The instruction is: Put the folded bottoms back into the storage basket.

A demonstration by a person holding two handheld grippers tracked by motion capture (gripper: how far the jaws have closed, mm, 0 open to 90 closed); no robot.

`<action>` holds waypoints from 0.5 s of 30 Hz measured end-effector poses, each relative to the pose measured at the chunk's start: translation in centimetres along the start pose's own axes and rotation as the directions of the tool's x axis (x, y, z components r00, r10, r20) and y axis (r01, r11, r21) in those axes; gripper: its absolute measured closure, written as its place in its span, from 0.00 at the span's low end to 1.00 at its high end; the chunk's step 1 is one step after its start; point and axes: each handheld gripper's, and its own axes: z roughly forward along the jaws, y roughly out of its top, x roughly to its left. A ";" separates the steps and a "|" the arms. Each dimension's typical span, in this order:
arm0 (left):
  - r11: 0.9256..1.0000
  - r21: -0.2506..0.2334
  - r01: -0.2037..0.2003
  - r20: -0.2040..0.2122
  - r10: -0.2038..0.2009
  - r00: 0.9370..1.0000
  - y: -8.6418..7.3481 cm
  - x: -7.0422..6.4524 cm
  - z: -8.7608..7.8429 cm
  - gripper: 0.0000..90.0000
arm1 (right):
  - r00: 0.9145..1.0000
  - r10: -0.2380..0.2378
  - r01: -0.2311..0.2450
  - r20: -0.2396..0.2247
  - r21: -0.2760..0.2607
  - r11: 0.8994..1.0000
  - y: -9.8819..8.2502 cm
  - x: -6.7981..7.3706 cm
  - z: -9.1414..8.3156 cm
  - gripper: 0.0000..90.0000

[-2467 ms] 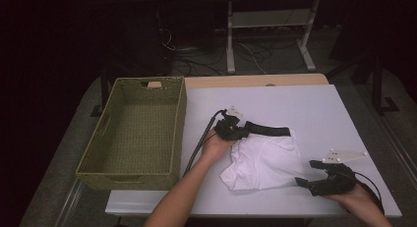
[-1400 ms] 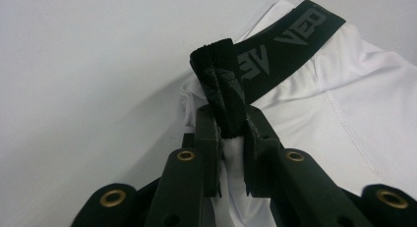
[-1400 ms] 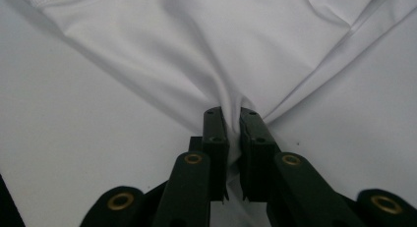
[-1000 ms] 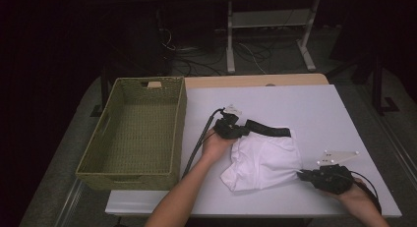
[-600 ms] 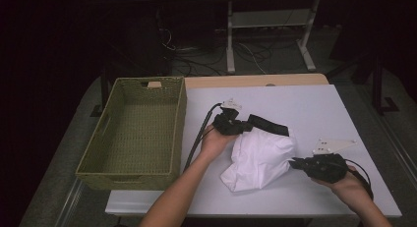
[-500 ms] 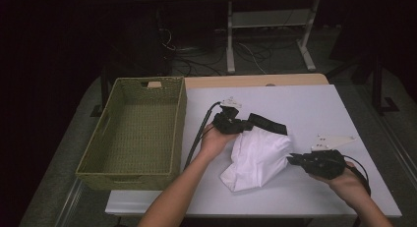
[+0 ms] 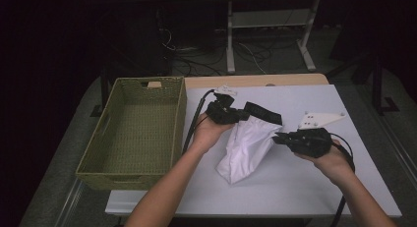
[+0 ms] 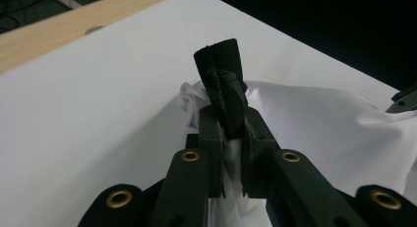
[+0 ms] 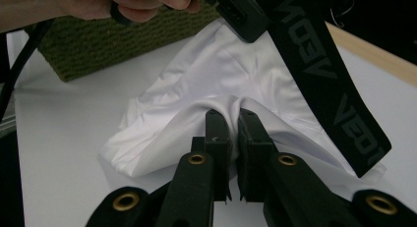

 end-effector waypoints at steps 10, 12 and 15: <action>0.998 -0.045 -0.031 -0.029 0.030 0.999 2.4 -0.4 -3.4 0.90 | 0.998 -0.042 0.041 -0.035 -0.051 0.998 4.4 0.0 0.4 0.93; 0.998 -0.057 -0.036 -0.033 0.034 0.999 2.8 -0.5 -4.1 0.90 | 0.998 -0.053 0.051 -0.036 -0.054 0.997 5.2 0.1 0.5 0.93; 0.997 -0.070 -0.042 -0.038 0.040 0.998 3.4 -0.7 -5.0 0.90 | 0.997 -0.057 0.054 -0.046 -0.070 0.996 6.3 0.1 0.4 0.93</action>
